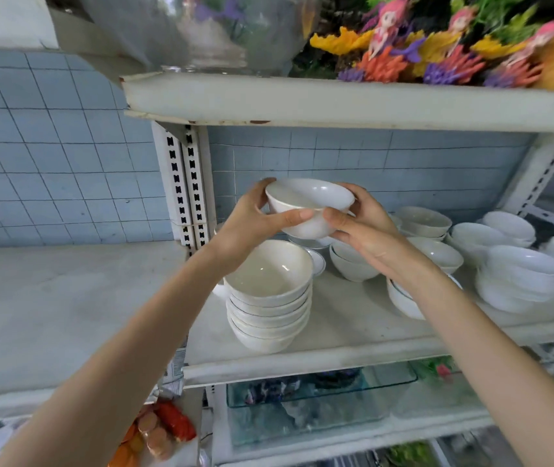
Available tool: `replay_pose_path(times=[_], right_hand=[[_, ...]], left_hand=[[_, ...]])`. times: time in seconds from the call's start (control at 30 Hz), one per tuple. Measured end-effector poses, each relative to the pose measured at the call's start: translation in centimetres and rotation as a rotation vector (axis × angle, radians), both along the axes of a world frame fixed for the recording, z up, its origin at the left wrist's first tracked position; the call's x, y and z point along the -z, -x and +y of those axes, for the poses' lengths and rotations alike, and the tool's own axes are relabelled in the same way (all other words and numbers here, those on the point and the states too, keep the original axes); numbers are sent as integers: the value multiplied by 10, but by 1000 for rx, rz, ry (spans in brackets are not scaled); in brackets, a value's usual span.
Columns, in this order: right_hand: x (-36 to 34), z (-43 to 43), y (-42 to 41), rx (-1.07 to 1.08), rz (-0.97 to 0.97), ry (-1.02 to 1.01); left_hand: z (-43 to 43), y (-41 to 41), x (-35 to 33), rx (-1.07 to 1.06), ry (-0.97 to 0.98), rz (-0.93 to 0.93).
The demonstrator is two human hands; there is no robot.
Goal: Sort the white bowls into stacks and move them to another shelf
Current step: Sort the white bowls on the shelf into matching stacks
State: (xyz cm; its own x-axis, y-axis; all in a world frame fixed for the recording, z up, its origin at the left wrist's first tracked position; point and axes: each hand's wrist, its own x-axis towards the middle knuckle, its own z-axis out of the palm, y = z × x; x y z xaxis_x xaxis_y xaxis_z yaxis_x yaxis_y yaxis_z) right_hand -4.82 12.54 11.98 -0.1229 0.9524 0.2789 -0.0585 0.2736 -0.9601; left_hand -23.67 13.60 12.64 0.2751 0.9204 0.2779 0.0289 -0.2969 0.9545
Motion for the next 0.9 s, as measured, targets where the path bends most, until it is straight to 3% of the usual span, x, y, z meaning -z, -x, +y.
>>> replay_pose_path(times=[0.33,0.9], right_hand=[[-4,-39,-61,49,-36,-61],[2,-89,-274,177,-121,-45]], left_hand=[[-37,-68,-13,-13,-31,-47],[-70,-289,14,25,27,-123]])
